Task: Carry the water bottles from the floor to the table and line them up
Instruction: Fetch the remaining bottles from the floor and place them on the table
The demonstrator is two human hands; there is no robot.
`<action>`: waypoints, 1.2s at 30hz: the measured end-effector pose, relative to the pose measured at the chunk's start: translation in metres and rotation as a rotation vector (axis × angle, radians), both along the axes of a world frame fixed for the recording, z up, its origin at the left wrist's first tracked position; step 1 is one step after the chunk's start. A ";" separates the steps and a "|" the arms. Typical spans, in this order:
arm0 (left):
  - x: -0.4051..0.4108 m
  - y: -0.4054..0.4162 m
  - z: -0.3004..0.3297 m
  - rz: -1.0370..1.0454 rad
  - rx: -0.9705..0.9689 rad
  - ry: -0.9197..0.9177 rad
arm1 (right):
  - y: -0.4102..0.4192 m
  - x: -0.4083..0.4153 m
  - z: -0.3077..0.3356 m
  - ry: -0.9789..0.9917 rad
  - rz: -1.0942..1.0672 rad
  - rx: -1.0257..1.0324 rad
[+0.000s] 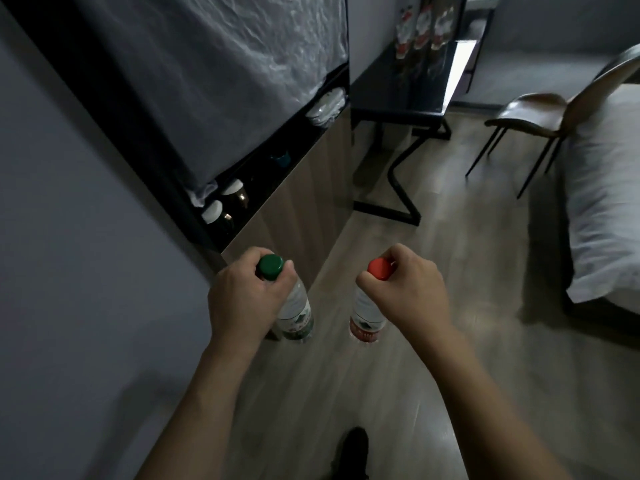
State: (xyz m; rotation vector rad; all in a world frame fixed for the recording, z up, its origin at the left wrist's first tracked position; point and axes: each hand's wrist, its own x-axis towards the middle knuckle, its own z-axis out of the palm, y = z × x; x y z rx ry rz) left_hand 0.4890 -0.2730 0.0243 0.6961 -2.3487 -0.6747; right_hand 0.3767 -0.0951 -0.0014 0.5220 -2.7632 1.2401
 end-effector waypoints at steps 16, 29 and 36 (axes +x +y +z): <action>-0.298 -0.011 0.016 -0.168 0.034 0.027 | 0.000 -0.257 0.024 0.032 -0.191 0.025; -0.511 0.004 0.019 -0.241 0.043 0.020 | 0.027 -0.460 0.022 0.025 -0.273 -0.029; -0.633 0.024 0.025 -0.239 0.051 0.000 | 0.045 -0.584 0.032 0.011 -0.242 -0.051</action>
